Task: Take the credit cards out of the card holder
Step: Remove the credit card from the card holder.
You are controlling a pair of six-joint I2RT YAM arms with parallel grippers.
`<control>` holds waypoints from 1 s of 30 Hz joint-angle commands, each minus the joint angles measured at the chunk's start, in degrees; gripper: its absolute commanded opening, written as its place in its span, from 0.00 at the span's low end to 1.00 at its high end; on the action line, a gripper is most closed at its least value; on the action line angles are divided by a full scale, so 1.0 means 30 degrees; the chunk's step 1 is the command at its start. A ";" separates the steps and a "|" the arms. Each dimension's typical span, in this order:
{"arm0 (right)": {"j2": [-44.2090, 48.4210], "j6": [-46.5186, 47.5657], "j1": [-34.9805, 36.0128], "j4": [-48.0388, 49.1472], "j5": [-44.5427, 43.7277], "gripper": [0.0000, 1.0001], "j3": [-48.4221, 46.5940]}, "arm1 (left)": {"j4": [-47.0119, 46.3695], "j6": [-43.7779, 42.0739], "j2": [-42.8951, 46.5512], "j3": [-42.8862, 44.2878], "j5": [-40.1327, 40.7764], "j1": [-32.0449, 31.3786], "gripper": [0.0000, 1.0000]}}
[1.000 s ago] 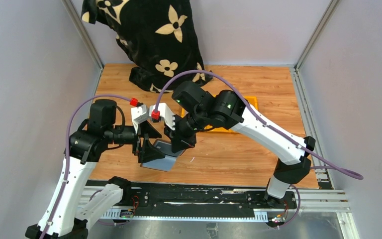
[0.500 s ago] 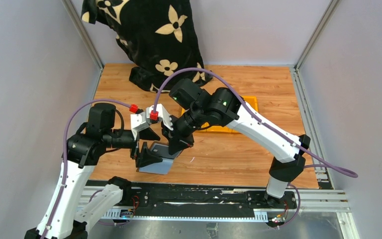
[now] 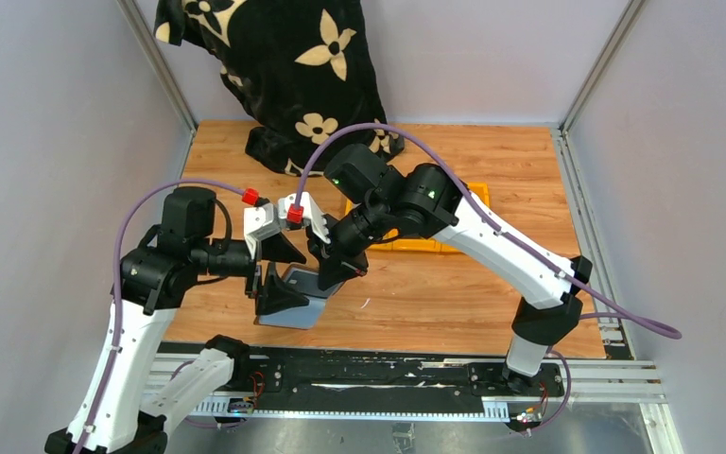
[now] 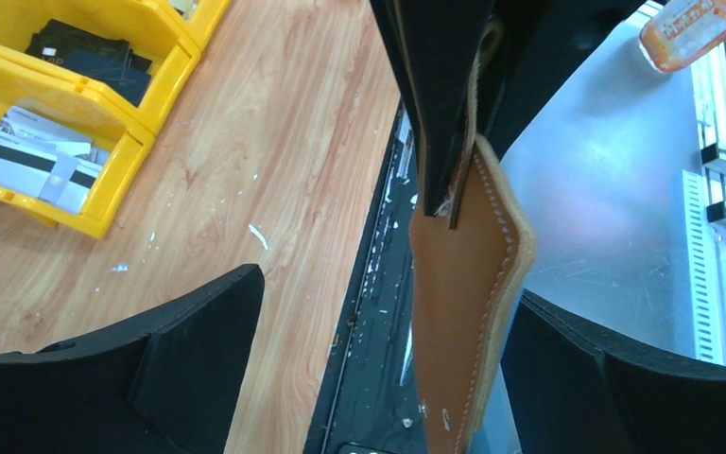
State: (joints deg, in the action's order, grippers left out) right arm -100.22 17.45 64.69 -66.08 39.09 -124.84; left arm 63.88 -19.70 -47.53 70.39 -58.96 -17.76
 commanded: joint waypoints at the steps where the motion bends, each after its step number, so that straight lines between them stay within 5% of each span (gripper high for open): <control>1: -0.0092 0.0003 0.0246 -0.0447 0.0379 0.00 0.0283 | -0.2130 0.2530 0.0150 0.0710 0.0230 -0.0119 1.00; 4: 0.0132 -0.0053 0.0235 -0.0220 0.0328 0.00 0.0628 | -0.4721 0.4827 0.0816 0.0029 0.0543 -0.0119 0.97; 7: 0.0325 -0.0075 0.0237 -0.0216 0.0314 0.00 0.0895 | -0.5499 0.5658 0.0868 -0.0290 0.0483 -0.0123 0.83; 13: 0.0655 -0.0803 0.0144 0.1003 0.0253 0.00 0.1061 | -0.5531 0.5587 0.0358 -0.0946 -0.0269 -0.0137 0.20; 19: 0.2502 -0.4262 -0.1876 0.5479 0.1379 0.13 0.4291 | -0.5496 0.5100 0.0513 -0.0957 -0.1114 -0.0145 0.14; 23: 0.5963 -0.8785 -0.3237 1.3992 0.3371 0.34 1.0856 | -0.5392 0.4530 0.0504 -0.0255 -0.0327 -0.0136 0.00; 26: 0.8864 -1.3095 -0.3335 2.4888 0.3100 0.47 1.7742 | -0.5642 0.4850 0.0268 0.0581 -0.0172 -0.0141 0.00; 30: 1.0274 -1.8121 -0.3456 3.6293 0.0669 0.53 2.3647 | -0.9552 0.9413 0.0787 0.0096 0.0133 -0.0116 0.00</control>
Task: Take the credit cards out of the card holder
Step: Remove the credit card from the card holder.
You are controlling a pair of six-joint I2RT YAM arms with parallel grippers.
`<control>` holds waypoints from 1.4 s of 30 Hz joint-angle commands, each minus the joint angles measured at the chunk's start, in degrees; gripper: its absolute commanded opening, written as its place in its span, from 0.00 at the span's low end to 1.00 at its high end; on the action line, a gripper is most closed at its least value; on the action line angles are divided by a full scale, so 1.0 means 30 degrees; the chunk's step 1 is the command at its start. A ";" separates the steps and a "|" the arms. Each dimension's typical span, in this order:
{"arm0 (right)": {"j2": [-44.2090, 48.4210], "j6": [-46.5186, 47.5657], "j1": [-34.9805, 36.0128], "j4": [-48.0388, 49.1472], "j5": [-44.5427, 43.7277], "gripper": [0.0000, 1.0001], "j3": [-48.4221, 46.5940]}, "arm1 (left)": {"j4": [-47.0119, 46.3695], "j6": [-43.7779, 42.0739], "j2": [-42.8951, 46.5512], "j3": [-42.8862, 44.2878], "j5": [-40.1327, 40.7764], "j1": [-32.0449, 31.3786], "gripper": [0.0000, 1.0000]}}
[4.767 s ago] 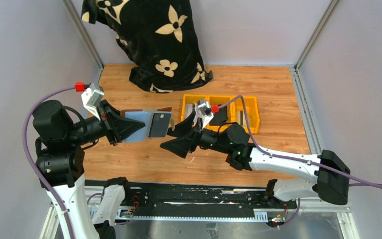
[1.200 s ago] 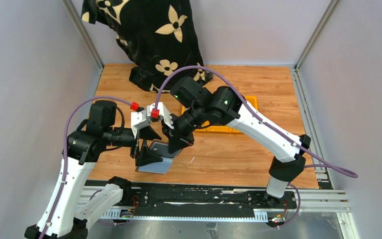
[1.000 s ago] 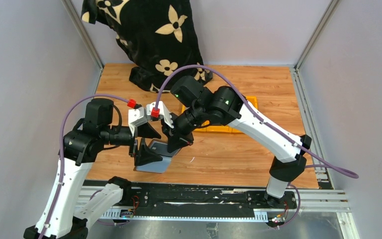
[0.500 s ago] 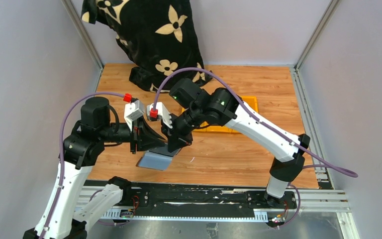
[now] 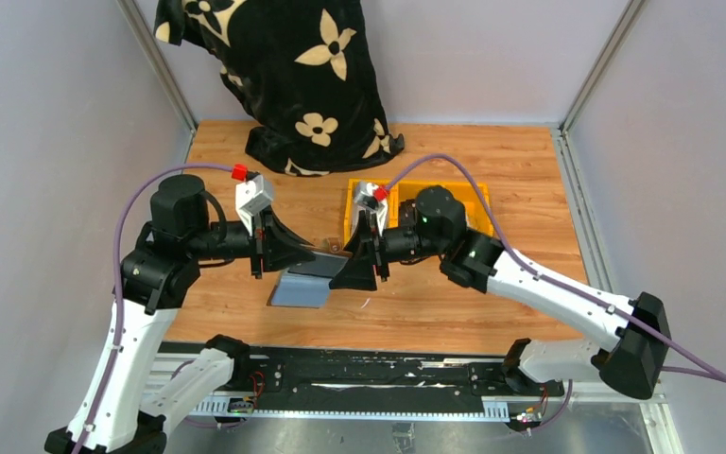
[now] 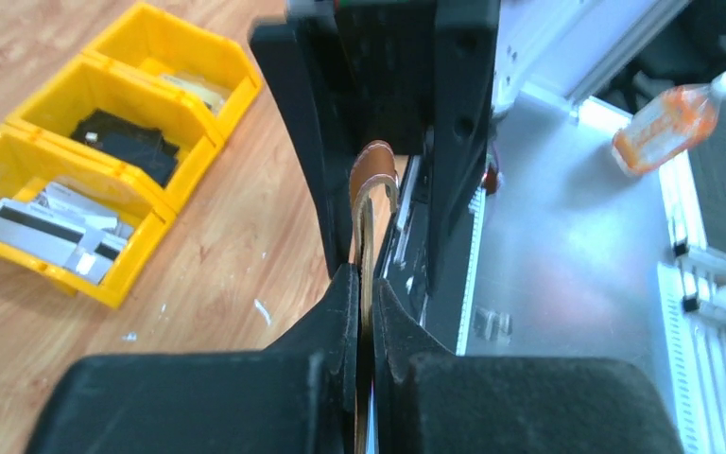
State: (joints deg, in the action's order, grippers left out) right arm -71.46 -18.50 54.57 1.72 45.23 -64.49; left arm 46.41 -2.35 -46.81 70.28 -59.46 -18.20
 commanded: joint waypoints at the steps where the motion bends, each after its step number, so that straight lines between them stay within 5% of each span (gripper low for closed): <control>1: 0.0663 -0.6837 -0.0083 1.5105 -0.1756 0.53 0.4079 | -0.5160 0.5046 0.0800 -0.0271 0.0308 0.0030 0.00; 5: 0.0194 -0.8818 -0.0098 1.8910 -0.2547 0.46 0.5217 | -0.8487 0.8217 0.1295 -0.1082 0.0397 0.0030 0.00; 11: 0.0389 -1.0213 -0.0571 2.0154 -0.1998 0.04 0.5581 | -0.4303 0.5362 0.0990 -0.0496 0.0701 0.0030 0.00; 12: 0.0534 -1.0325 -0.0730 1.9516 -0.1350 0.00 0.5278 | -0.3202 0.4257 0.0826 -0.0408 0.0845 0.0030 0.11; 15: 0.0908 -0.8169 -0.0952 1.2439 0.1931 0.00 0.3108 | 0.0398 0.1015 -0.0005 0.0447 0.0911 0.0030 0.45; 18: 0.0514 -0.1407 -0.0742 -0.1192 0.2315 0.00 -0.1407 | 0.2640 -0.1562 -0.0757 0.1101 0.0684 0.0031 0.55; 20: -0.0634 0.1834 -0.0677 -0.7279 0.2111 0.00 -0.4114 | 0.3422 -0.2418 -0.1151 0.1321 0.0284 0.0005 0.56; 25: -0.3719 0.7946 0.0419 -1.7733 0.0382 0.00 -1.0516 | 0.4526 -0.3221 -0.2339 0.1373 -0.1232 -0.0378 0.54; 29: -0.6486 0.9983 0.1420 -2.2233 -0.1253 0.00 -1.4960 | 0.4633 -0.3196 -0.2576 0.0850 -0.1187 -0.2242 0.51; 35: -0.7671 1.0503 0.1997 -2.3141 -0.1940 0.00 -1.7222 | 0.5400 -0.4240 -0.2486 0.0135 -0.0449 -0.3598 0.39; 42: -0.7581 1.0398 0.1945 -2.2549 -0.1171 0.04 -1.6951 | 0.6472 -0.5980 -0.2630 0.0384 -0.0242 -0.3603 0.02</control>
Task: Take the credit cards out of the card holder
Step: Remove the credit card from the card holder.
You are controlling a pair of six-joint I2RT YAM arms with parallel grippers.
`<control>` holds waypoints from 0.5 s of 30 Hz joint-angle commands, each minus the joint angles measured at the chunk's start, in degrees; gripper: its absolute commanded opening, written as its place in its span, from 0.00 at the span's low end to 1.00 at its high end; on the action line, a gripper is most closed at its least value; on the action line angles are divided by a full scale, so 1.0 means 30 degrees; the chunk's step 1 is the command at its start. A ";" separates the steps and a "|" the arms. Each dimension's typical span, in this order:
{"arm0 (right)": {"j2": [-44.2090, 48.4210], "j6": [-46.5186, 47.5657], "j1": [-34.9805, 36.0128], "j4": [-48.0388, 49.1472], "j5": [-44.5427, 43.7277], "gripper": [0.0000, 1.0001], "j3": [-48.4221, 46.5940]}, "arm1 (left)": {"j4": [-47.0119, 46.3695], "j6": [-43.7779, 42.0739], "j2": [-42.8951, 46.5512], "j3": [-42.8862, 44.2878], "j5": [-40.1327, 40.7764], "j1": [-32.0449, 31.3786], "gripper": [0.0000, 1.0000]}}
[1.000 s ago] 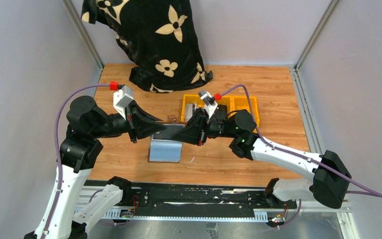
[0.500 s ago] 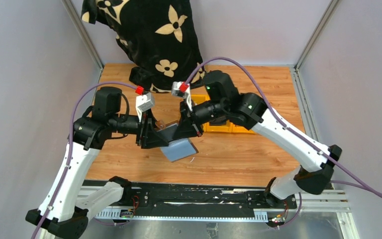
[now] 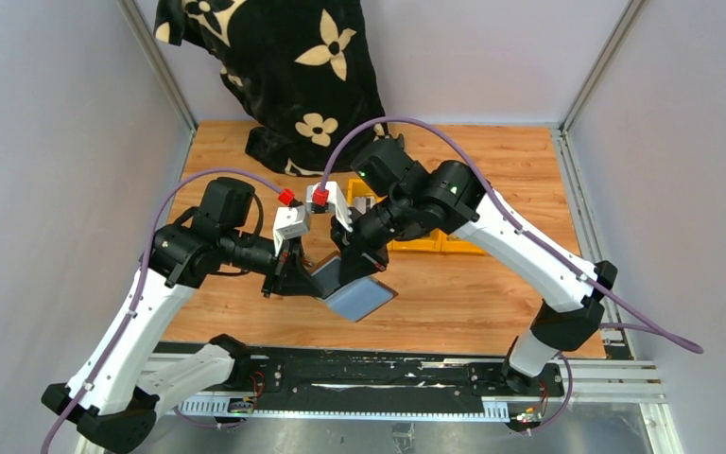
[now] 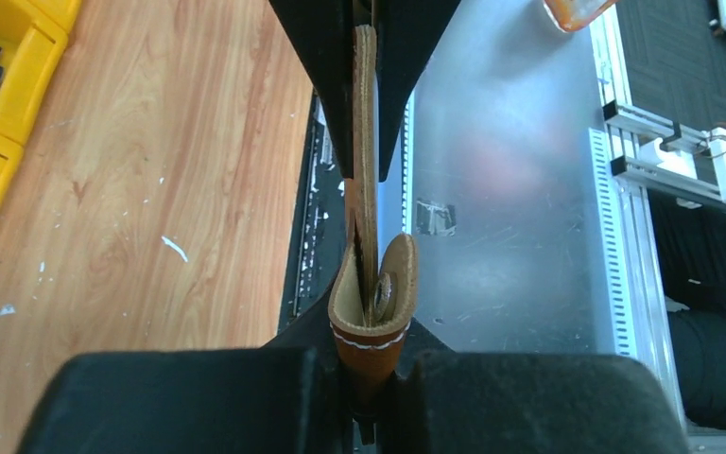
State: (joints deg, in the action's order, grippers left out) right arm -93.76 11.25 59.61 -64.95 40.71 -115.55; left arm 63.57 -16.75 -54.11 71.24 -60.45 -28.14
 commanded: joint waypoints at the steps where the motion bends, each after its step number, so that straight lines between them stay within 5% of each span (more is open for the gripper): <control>1: 0.0253 0.0091 0.0003 0.0749 0.0847 0.10 0.0666 | 0.0775 -0.1223 -0.0239 0.0172 0.0081 -0.0288 0.00; 4: 0.2450 -0.2551 -0.1333 0.5240 0.2282 0.23 0.4212 | 0.0749 -0.1365 -0.0272 0.0479 0.0214 -0.0259 0.00; 10: 0.9419 -1.0178 -0.1934 2.5386 0.1544 0.42 1.6223 | -0.3499 0.2882 0.0884 0.0014 0.0903 -0.0243 0.00; 15: 1.1132 -1.2558 -0.2001 2.9292 -0.0201 0.50 1.9248 | -0.9420 0.7460 0.2679 -0.1700 0.1866 -0.0229 0.00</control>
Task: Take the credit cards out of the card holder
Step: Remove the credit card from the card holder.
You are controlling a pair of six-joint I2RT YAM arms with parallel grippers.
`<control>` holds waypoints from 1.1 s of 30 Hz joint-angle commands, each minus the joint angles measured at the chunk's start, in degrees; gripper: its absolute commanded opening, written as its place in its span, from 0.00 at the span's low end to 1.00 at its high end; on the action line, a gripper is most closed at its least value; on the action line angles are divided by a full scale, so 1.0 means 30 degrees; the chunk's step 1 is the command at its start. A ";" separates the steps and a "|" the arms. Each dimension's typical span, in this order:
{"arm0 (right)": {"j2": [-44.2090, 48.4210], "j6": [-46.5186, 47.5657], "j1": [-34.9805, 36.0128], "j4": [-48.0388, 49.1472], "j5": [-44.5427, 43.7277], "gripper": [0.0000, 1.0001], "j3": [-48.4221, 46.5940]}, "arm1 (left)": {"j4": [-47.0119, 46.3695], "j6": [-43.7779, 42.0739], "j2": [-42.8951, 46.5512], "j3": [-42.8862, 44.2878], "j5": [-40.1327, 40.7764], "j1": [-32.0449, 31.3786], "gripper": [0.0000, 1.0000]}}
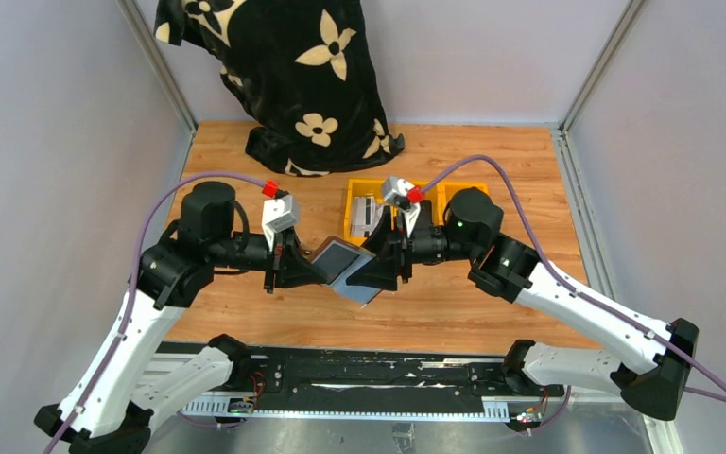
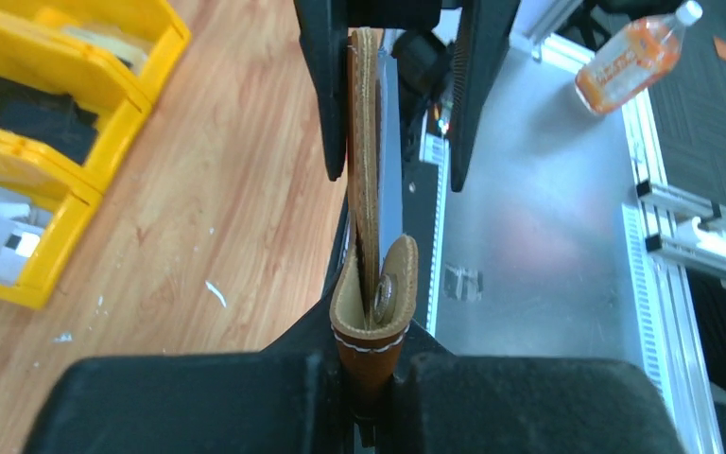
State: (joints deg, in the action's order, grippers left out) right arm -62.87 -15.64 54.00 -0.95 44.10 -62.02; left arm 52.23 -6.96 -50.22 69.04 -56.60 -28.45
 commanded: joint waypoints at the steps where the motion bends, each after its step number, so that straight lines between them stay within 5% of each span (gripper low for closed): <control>1: 0.0835 -0.4008 -0.0128 0.8241 -0.1364 0.47 0.1631 | -0.5999 0.4661 0.1423 -0.1063 0.0548 -0.0127 0.00; 5: 0.0622 -0.4384 -0.0222 0.7662 -0.0931 0.11 0.1310 | -0.5432 0.4649 0.1192 -0.0858 0.0038 -0.0127 0.02; 6: 0.0519 -0.4032 -0.0264 0.6563 -0.0754 0.00 0.0810 | -0.4955 0.4190 0.1121 -0.0753 0.0030 -0.0127 0.13; 9: -0.0023 -0.1770 -0.0275 0.1803 0.0280 0.00 -0.1391 | -0.2882 0.2534 0.0606 -0.0095 0.0014 -0.0127 0.48; 12: -0.0937 0.0488 -0.0275 -0.2885 0.1306 0.00 -0.3486 | -0.1585 0.1483 -0.0020 0.0615 -0.0579 -0.0123 0.58; 20: -0.2707 0.3994 -0.0245 -0.9130 0.1698 0.00 -0.6890 | -0.0851 0.1188 -0.0615 0.0769 -0.2858 -0.0127 0.48; 33: -0.4166 0.5605 0.0800 -1.0907 0.1952 0.00 -0.9217 | -0.0710 0.0658 -0.1191 0.0081 -0.3227 -0.0127 0.39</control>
State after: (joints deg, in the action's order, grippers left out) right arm -74.43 -1.67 54.68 -32.01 48.16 -87.00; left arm 49.50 -3.90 -53.12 69.82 -64.42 -28.53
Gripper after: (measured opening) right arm 0.066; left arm 0.400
